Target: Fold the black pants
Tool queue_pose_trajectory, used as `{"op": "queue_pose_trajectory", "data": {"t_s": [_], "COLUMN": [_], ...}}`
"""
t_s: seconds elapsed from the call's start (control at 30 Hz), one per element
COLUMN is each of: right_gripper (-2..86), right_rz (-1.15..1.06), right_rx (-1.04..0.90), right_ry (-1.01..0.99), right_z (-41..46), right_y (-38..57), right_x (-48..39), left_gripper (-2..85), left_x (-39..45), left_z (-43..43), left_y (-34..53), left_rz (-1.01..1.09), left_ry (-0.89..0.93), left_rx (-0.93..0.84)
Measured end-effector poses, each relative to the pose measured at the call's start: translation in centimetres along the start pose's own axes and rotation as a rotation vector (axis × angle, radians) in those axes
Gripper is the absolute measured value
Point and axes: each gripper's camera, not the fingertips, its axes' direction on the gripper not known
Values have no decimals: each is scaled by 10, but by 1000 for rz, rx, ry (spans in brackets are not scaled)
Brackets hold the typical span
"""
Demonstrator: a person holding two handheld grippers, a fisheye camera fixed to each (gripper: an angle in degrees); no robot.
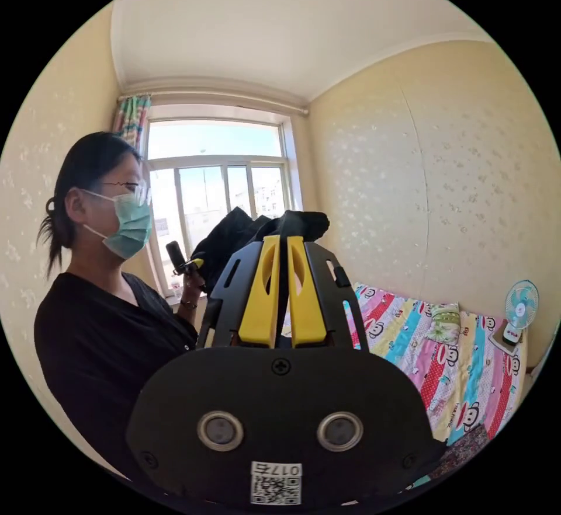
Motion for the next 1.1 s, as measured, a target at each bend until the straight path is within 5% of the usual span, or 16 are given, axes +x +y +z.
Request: {"op": "queue_pose_trajectory", "data": {"t_s": [0.13,0.23,0.3,0.43,0.53,0.7,0.8,0.93,1.1], "right_gripper": [38,53,63,53,34,9,5,3,3], "right_rz": [212,378,421,294,247,425,591,783,501], "right_rx": [-114,-419,-584,-742,-962,-1223,-1116,-582,-227], "right_ry": [177,618,647,578,640,729,716,527,477], "right_z": [92,186,219,239,233,173,110,-8,-97], "right_y": [-57,-54,-25,94,212,337,326,236,131], "right_x": [127,226,245,204,171,146,149,150,74], "left_gripper": [34,52,100,96,103,109,112,117,115], "left_x": [-130,-288,-359,-351,-322,-267,-262,-269,-259], "left_z": [81,174,201,170,146,104,113,136,151], "left_y": [-11,39,128,263,391,559,600,629,690], "left_rz": [-62,-463,-813,-915,-1121,-1530,-1576,-1494,-1550], "left_ry": [-49,9,42,-8,7,188,261,322,524], "left_rx": [-136,-297,-399,-459,-671,-792,-888,-1013,-1181]}}
